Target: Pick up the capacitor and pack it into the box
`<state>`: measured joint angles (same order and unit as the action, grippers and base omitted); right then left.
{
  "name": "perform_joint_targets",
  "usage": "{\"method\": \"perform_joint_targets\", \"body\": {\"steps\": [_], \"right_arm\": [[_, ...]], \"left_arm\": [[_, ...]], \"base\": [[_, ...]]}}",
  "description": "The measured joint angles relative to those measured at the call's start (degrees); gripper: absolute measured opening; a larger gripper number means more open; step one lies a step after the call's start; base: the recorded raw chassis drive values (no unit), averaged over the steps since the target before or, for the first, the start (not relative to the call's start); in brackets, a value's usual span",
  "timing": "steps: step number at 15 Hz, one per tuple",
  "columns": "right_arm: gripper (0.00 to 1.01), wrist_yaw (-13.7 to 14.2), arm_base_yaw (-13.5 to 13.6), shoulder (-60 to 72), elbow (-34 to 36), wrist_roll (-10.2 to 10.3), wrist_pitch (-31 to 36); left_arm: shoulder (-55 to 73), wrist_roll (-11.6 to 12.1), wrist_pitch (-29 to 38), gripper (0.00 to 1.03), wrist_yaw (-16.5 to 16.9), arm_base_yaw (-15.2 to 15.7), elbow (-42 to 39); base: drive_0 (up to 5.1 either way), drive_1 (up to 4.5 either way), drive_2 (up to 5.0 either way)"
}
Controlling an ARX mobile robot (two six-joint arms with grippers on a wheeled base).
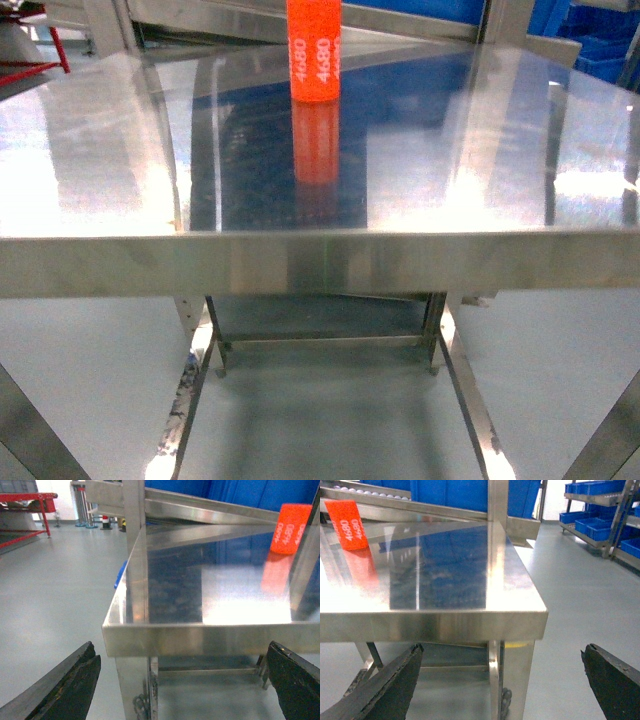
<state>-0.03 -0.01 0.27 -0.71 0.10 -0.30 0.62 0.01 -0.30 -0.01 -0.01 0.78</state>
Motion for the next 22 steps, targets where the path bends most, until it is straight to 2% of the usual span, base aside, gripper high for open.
{"method": "perform_joint_targets", "body": {"steps": [22], "right_arm": [[0.98, 0.02, 0.0, 0.0, 0.0, 0.07, -0.02]], "left_arm": [[0.0, 0.0, 0.04, 0.98, -0.02, 0.0, 0.02]], "base": [[0.0, 0.0, 0.0]]}}
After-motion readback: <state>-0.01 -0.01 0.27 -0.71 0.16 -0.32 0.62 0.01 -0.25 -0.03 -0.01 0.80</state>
